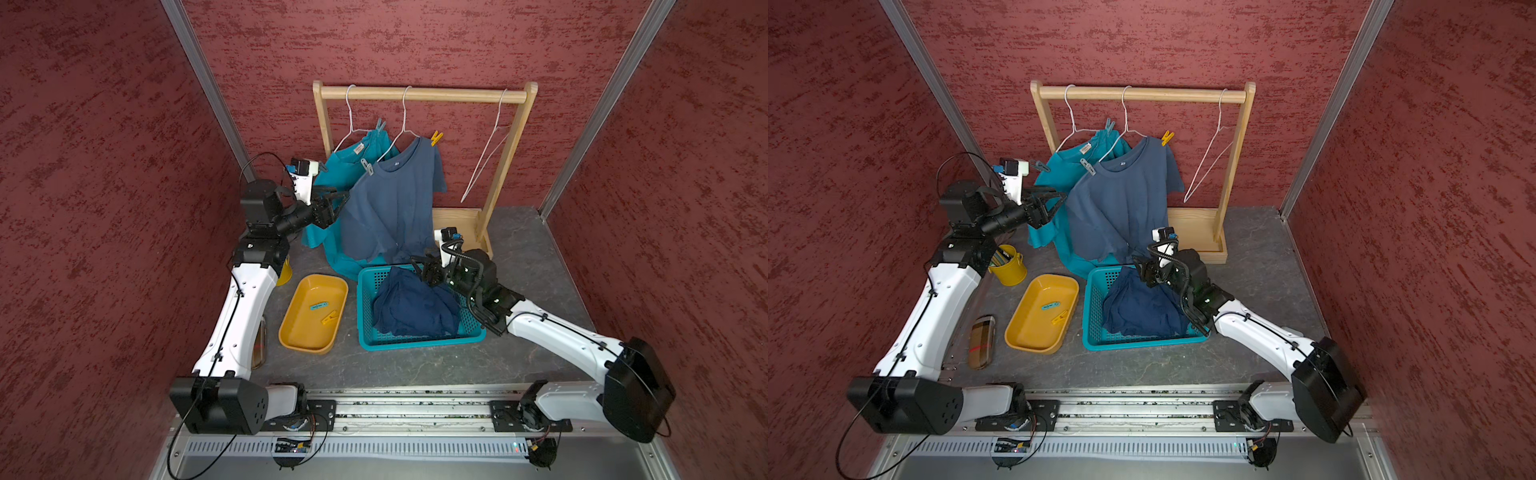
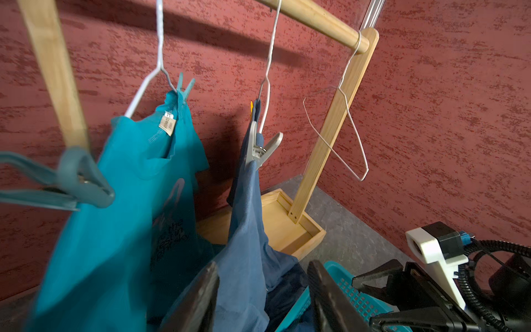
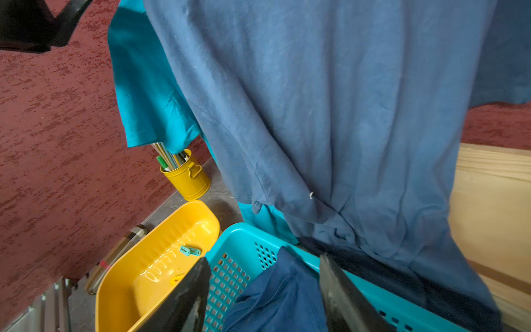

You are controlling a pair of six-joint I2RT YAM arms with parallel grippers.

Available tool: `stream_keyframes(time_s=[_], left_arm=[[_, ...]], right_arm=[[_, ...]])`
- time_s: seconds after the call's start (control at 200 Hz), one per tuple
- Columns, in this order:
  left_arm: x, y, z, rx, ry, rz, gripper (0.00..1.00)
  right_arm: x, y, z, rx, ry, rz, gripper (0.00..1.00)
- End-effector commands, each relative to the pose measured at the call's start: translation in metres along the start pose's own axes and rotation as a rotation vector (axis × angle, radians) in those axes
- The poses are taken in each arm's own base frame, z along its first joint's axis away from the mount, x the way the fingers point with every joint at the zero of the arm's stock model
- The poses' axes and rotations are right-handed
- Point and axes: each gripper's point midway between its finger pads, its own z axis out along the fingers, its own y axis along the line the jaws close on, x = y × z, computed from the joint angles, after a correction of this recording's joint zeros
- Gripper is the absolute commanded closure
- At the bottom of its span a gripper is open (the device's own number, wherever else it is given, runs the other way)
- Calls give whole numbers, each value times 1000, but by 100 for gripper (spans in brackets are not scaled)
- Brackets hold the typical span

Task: Remove the clothespins securing t-shirts to the hanger
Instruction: Pick up the hanger from the clothes rail.

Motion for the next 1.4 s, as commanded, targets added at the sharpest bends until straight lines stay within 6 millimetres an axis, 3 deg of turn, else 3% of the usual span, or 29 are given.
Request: stream_keyframes(time_s=[0.0,0.15,0.426,0.591,0.636,0.857,1.097,1.398], left_arm=[[0,-5,11,54,21,46,49],[4,5,37,54,46,69,49],[11,7,83,98,93,97,67],[19,-1,98,97,146,137,94],[19,-4,99,90,147,160,100],[7,-13,95,26,108,229,100],[-40,-25,82,-37,-58,271,100],[-75,-46,73,-25,-186,291,100]], right_arm=[[-20,14,0,-34,-61,29,37],[-28,7,-2,17,-90,-13,36],[-38,-1,-6,75,-107,-92,36],[-40,-5,-10,105,-108,-128,35],[-41,-5,-11,112,-112,-137,35],[-45,-9,-18,139,-125,-168,34],[-49,-9,-26,151,-144,-176,34],[-55,-11,-39,170,-167,-180,34]])
